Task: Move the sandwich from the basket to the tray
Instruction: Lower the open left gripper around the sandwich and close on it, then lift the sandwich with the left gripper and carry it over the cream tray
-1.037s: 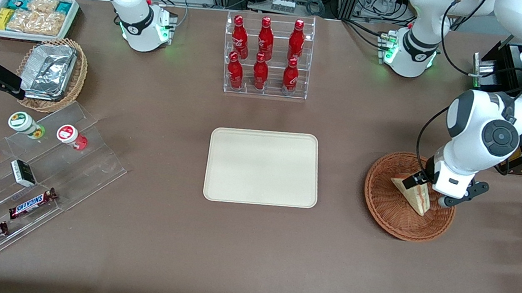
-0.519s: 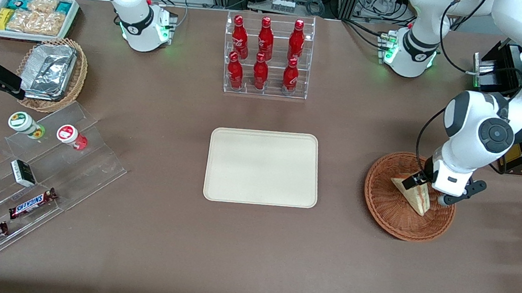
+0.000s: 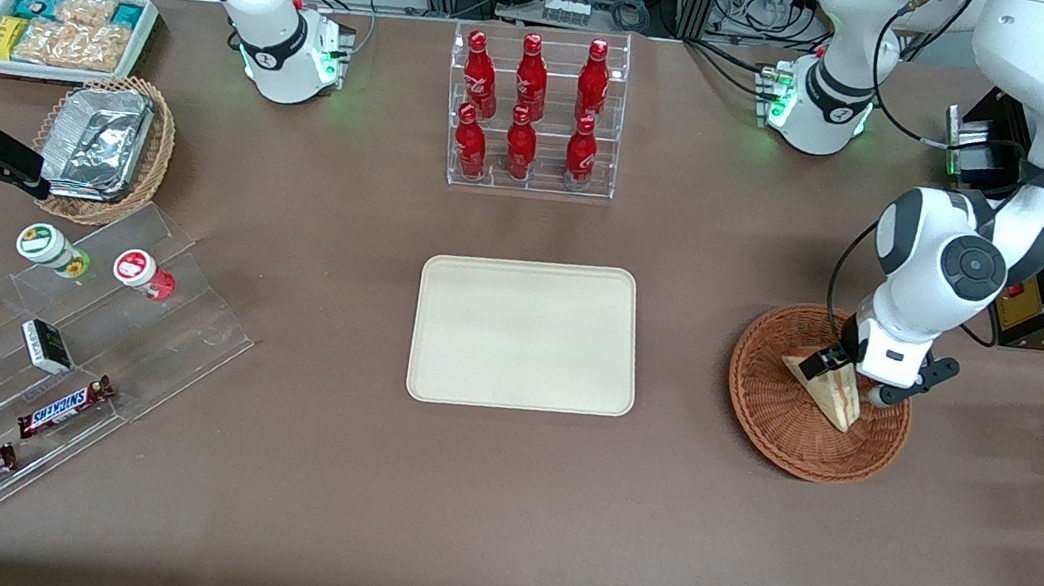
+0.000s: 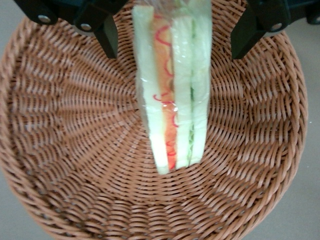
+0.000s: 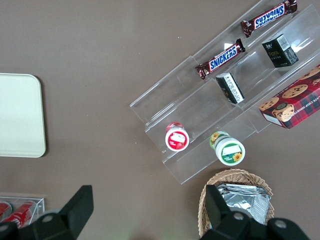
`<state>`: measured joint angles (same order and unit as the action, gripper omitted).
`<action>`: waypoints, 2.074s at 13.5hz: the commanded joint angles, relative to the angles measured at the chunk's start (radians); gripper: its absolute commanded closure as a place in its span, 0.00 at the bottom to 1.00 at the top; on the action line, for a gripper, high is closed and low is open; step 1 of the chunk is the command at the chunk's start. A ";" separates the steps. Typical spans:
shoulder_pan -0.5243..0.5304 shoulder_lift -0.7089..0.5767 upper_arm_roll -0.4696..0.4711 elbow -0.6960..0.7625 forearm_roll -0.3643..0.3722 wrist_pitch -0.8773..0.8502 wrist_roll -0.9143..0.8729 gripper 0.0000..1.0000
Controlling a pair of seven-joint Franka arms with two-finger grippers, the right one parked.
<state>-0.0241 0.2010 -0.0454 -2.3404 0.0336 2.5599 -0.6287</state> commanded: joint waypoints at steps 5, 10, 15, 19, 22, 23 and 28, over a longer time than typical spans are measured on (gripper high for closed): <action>0.030 0.011 -0.004 -0.017 0.002 0.034 -0.009 0.78; 0.027 0.002 -0.005 -0.008 0.002 0.008 -0.016 1.00; -0.019 -0.026 -0.025 0.125 0.005 -0.226 -0.014 1.00; -0.028 -0.015 -0.089 0.274 0.009 -0.415 -0.016 1.00; -0.030 -0.006 -0.175 0.332 0.014 -0.469 -0.035 1.00; -0.030 0.006 -0.207 0.335 0.040 -0.468 -0.037 1.00; -0.030 0.115 -0.373 0.447 0.075 -0.469 -0.109 1.00</action>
<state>-0.0586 0.2405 -0.3629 -1.9824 0.0780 2.1147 -0.6918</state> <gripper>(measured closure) 0.815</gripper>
